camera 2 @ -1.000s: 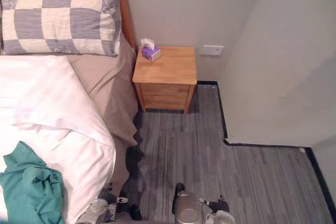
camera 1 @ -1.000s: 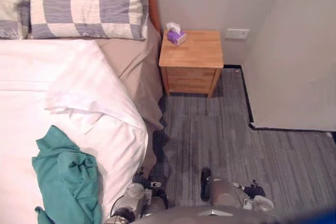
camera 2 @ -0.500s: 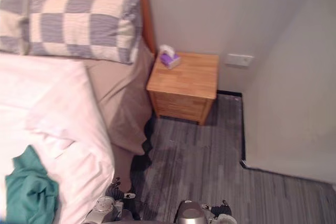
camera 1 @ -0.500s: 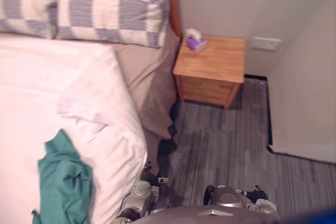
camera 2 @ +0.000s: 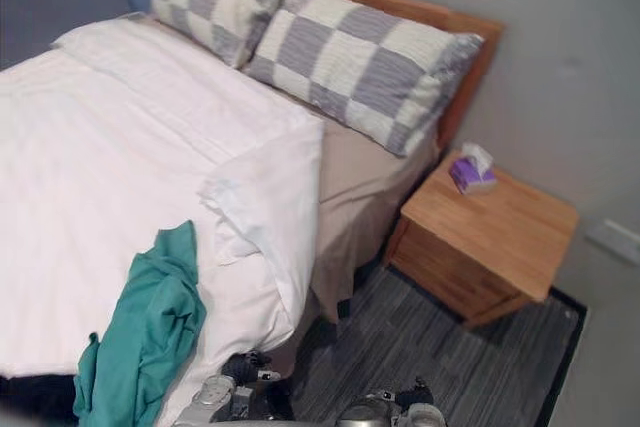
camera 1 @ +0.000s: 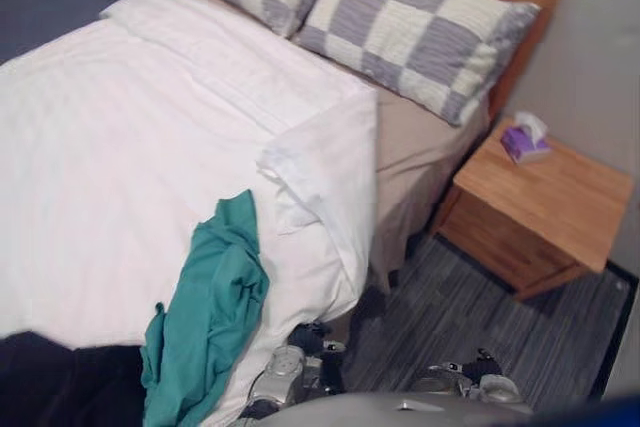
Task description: Tidy the bed and pick cloth on bed and put in laundry
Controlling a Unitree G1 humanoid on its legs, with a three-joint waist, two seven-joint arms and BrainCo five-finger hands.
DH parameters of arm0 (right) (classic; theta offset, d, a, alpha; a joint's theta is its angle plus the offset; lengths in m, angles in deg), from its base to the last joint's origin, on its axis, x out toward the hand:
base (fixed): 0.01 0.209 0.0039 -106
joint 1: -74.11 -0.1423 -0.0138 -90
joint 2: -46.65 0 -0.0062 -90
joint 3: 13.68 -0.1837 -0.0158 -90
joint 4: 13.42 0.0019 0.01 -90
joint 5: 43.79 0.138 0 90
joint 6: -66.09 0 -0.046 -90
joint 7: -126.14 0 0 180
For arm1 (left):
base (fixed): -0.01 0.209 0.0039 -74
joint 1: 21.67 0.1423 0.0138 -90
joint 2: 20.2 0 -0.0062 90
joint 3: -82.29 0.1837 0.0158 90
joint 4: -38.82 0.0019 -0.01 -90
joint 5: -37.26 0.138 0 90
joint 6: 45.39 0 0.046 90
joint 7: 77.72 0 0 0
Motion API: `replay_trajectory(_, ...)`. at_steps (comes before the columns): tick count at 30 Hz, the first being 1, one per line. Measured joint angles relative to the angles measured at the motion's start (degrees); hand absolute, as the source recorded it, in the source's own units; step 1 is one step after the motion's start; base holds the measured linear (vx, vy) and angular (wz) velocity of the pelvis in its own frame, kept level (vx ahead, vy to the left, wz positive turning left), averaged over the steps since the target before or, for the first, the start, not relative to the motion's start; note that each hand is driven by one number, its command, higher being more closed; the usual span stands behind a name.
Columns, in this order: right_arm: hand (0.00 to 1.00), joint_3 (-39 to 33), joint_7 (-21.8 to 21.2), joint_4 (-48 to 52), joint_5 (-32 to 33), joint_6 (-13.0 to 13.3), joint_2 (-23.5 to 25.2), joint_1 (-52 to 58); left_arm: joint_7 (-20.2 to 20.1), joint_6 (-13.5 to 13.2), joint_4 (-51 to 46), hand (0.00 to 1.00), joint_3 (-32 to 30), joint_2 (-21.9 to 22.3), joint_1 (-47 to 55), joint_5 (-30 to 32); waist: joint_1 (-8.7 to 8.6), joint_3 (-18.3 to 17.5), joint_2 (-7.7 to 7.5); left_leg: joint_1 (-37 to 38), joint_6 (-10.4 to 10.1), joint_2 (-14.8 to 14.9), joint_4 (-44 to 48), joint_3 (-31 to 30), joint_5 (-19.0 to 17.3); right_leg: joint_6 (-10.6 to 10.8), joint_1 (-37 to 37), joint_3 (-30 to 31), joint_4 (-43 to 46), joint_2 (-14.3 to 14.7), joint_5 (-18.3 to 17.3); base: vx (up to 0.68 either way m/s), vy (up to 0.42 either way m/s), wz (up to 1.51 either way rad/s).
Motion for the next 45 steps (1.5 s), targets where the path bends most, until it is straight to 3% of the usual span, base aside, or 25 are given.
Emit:
replay_trajectory(4, 0.0, 1.0, -0.1, -0.1, -0.6, 0.0, -0.4, -0.3, 1.6, -0.3, -0.3, 0.0, -1.9, 0.1, -0.2, -0.2, 0.99, 0.0, 0.06, -1.8, -2.8, 0.6, -0.2, -5.8, 1.7, -0.1, -2.6, 8.9, -17.6, 2.6, -0.6, -0.23, 0.022, 0.73)
replay_trajectory(5, 0.0, 1.7, -0.1, -0.2, -0.7, 0.0, -0.4, -0.3, 2.7, -0.4, -0.3, 0.0, -2.9, -0.1, -0.4, -0.2, 1.52, 0.0, -0.49, -2.8, -3.5, 0.2, -0.4, -7.4, 2.2, -0.3, -2.5, 13.8, -24.4, 4.1, -0.5, -0.15, -0.204, 0.9)
replay_trajectory(6, 0.0, 1.7, -0.1, -0.8, -1.0, 0.0, -0.2, -0.8, 3.8, -0.5, -0.1, 0.0, -3.9, -0.2, -0.6, -0.2, 1.3, 0.4, -1.09, -2.9, -4.4, 0.1, -1.9, -8.2, 3.2, 1.8, -2.1, 14.4, -25.5, 5.1, 1.6, -0.08, -0.27, 0.95)
replay_trajectory(8, 0.0, 1.5, -0.1, -0.5, -1.1, -0.1, -1.4, -0.3, 4.4, -0.5, -0.3, 0.0, -4.9, -0.2, -0.2, -0.2, 1.4, 0.1, 1.11, -2.9, -5.2, 2.0, -3.5, -8.4, 4.9, 2.3, -1.5, 10.7, -24.2, 6.0, 1.2, 0.1, -0.339, 1.07)
replay_trajectory(9, 0.0, 1.7, -0.2, 0.9, -1.0, -0.1, -2.2, 0.5, 5.3, -0.5, -0.3, 0.0, -5.5, -0.5, -0.2, -0.3, 1.07, 0.9, 2.54, -3.4, -5.7, 3.6, -2.1, -9.9, 6.2, 2.7, -1.5, 12.5, -19.1, 8.1, 0.6, 0.11, -0.198, 1.16)
replay_trajectory(11, 0.0, 2.8, -0.7, 1.5, -1.1, -0.1, -2.5, 1.1, 6.1, -0.5, -0.3, 0.0, -5.7, -1.7, -0.1, -0.6, 1.66, 0.8, 2.8, -3.8, -7.3, 6.3, -2.3, -14.0, 7.5, 1.9, -6.0, 26.5, -10.6, 12.5, -0.4, 0.02, 0.028, 1.17)
replay_trajectory(12, 0.0, 4.1, -0.7, 1.2, -1.1, -0.1, -1.1, 1.5, 6.3, -0.6, -0.4, 0.0, -6.7, -4.0, 0.7, -0.7, 1.77, -0.5, -0.04, -4.5, -8.1, 5.0, -4.0, -15.9, 8.5, 1.5, -4.0, 29.1, -15.2, 12.6, -4.4, 0.06, -0.029, 1.19)
replay_trajectory(13, 0.0, 4.6, -0.7, 0.8, -1.1, -0.1, -0.2, 1.4, 6.4, -0.5, -0.2, 0.0, -7.0, -5.2, 0.8, -0.7, 1.72, -0.8, -1.82, -4.5, -8.8, 4.5, -5.2, -16.5, 9.2, -1.1, -2.2, 28.6, -18.1, 12.3, -7.0, 0.12, -0.168, 1.08)
replay_trajectory(14, 0.0, 4.3, -0.8, 0.1, -1.1, -0.2, -0.1, 0.8, 6.4, -0.5, 0.0, 0.0, -8.0, -5.6, 0.6, -0.8, 1.38, -0.1, -2.07, -4.6, -9.4, 5.6, -6.1, -16.7, 10.2, -2.3, -1.0, 26.6, -19.3, 13.2, -7.6, 0.17, -0.262, 0.79)
replay_trajectory(16, 0.0, 4.3, -0.9, -1.6, -1.2, -0.2, -0.6, 0.7, 6.4, -0.3, -0.1, 0.0, -9.3, -5.6, 1.6, -1.9, 2.14, -0.4, -0.73, -4.0, -11.1, 8.4, -5.9, -14.8, 11.4, -2.1, 1.9, 24.5, -22.1, 15.8, -6.3, 0.14, -0.189, 0.6)
replay_trajectory(19, 0.0, 4.7, -0.9, -2.5, -1.2, -0.2, -1.0, 1.3, 6.5, -1.0, -0.6, 0.0, -11.4, -4.4, 3.1, -4.6, 4.1, -1.3, 0.36, -3.8, -11.2, 10.7, -5.9, -15.3, 11.7, -1.9, 5.8, 23.5, -28.2, 19.0, -3.0, 0.09, -0.063, 0.33)
replay_trajectory(20, 0.0, 5.1, -1.0, -2.5, -1.2, -0.2, -1.0, 1.2, 6.4, -1.5, -0.8, 0.0, -11.5, -4.5, 3.1, -5.1, 4.58, -1.1, 0.1, -4.1, -11.3, 11.2, -5.9, -15.2, 11.9, -2.4, 6.9, 22.4, -30.1, 19.6, -2.3, 0.06, -0.034, 0.34)
replay_trajectory(23, 0.0, 5.2, -1.1, -2.9, -1.2, -0.1, -0.7, 0.9, 6.2, -1.8, -0.8, 0.0, -11.7, -4.8, 3.0, -5.4, 4.58, -0.9, -0.25, -5.4, -9.7, 10.8, -5.9, -10.5, 15.0, -3.1, 7.3, 20.6, -31.3, 19.5, -1.9, -0.03, 0.037, 0.42)
replay_trajectory(24, 0.0, 4.5, -1.2, -2.9, -1.2, -0.1, -0.8, 0.5, 6.1, -1.9, -0.8, 0.0, -11.3, -4.9, 2.9, -5.2, 3.95, -0.9, 0.03, -7.6, -8.9, 9.6, -6.0, -8.2, 18.8, -4.0, 6.5, 19.8, -32.3, 19.8, -0.3, -0.13, 0.161, 0.48)
replay_trajectory(25, 0.0, 4.0, -1.1, -3.0, -1.1, 0.0, -0.7, 0.6, 5.9, -1.9, -0.7, 0.0, -11.5, -5.1, 2.6, -5.3, 3.19, -0.6, -0.38, -8.6, -9.0, 9.5, -3.1, -6.7, 16.4, -4.3, 6.6, 18.7, -33.2, 18.9, 0.2, 0.0, 0.218, 0.42)
replay_trajectory(26, 0.0, 3.1, -1.1, -3.7, -1.1, -0.1, -0.5, 0.6, 5.9, -1.8, -0.5, 0.0, -12.1, -5.0, 1.8, -5.1, 3.63, -0.3, -0.94, -10.4, -8.6, 9.3, 4.9, -3.1, 9.1, -5.3, 7.0, 17.4, -34.0, 18.2, -0.3, 0.23, 0.217, 0.19)
replay_trajectory(27, 0.0, 2.0, -1.1, -4.2, -1.1, -0.2, -0.5, 0.6, 5.9, -1.4, -0.1, 0.0, -12.0, -5.2, 1.4, -4.8, 3.46, -0.1, -0.71, -11.0, -7.2, 9.1, 11.7, -1.0, 2.7, -5.7, 8.0, 17.1, -34.4, 17.8, -0.6, 0.34, 0.266, 0.17)
replay_trajectory(28, 0.0, 1.0, -1.0, -4.2, -0.9, -0.3, -0.6, 1.1, 5.8, -1.1, 0.6, 0.0, -11.5, -5.2, 1.5, -4.5, 2.68, 0.3, 0.01, -10.3, -6.7, 8.6, 14.2, -0.2, 0.1, -5.7, 9.2, 16.1, -34.4, 17.6, -0.6, 0.32, 0.291, 0.29)
replay_trajectory(29, 0.0, -0.8, -0.7, -3.9, -0.4, -0.3, -0.3, 2.5, 5.8, -1.1, 1.7, 0.0, -10.9, -5.2, 1.6, -4.4, 1.69, 0.3, 0.41, -7.6, -6.4, 7.6, 10.4, 0.4, 0.6, -5.5, 10.5, 15.8, -34.4, 17.4, -0.6, 0.32, 0.298, 0.28)
replay_trajectory(30, 0.0, -3.4, -0.6, -3.5, 0.7, -0.5, 0.7, 3.6, 5.7, -0.7, 2.2, 0.0, -10.9, -5.2, 2.1, -4.4, 1.45, -0.3, 0.12, -2.7, -6.2, 5.5, 1.1, 0.6, 5.4, -4.6, 10.7, 16.0, -34.3, 16.6, 0.0, 0.27, 0.24, 0.15)
replay_trajectory(32, 0.0, -7.1, -0.2, -2.7, 3.6, -0.5, 1.9, 4.4, 5.1, -0.3, 2.2, 0.0, -11.5, -5.0, 2.2, -3.4, 0.93, -0.2, 0.1, 0.3, -6.1, 4.1, -6.5, 1.1, 9.3, -4.2, 10.8, 16.0, -34.6, 16.4, 0.1, 0.18, 0.182, 0.04)
replay_trajectory(34, 0.0, -9.1, 0.4, -2.3, 6.2, -0.6, 2.7, 5.2, 4.9, -0.1, 2.1, 0.0, -13.4, -4.5, 2.1, -3.4, 0.9, -0.3, -0.15, 0.4, -6.0, 4.2, -6.6, 2.1, 9.2, -4.0, 10.5, 16.5, -34.6, 16.2, 0.2, 0.0, 0.081, -0.14)
replay_trajectory(38, 0.0, -11.7, 2.2, -0.6, 18.6, -0.2, 5.1, 7.4, 5.4, 1.2, 2.1, 0.0, -18.8, -4.3, 3.4, -4.5, 0.06, -1.6, -1.51, 1.3, -6.3, 4.3, -6.6, 5.1, 7.7, -3.7, 10.6, 19.6, -35.4, 15.9, 0.4, -0.07, 0.046, -0.38)
replay_trajectory(41, 0.0, -15.9, 4.0, 1.0, 26.5, 0.3, 6.9, 9.3, 6.4, 1.3, 2.0, 0.0, -24.5, -3.2, 3.9, -6.0, -0.04, -2.0, -1.33, 1.3, -5.9, 4.3, -6.6, 6.9, 7.1, -2.8, 10.7, 20.3, -36.7, 15.7, 0.9, -0.05, 0.036, -0.22)
replay_trajectory(45, 0.0, -23.0, 5.7, 2.4, 29.8, 0.1, 7.1, 10.8, 7.6, 2.3, 1.6, 0.0, -31.5, -1.7, 4.2, -7.5, 0.17, -2.9, -1.25, 1.2, -5.2, 3.6, -6.6, 8.7, 6.6, -0.8, 11.0, 19.3, -37.8, 14.6, 1.8, 0.0, 0.073, 0.0)
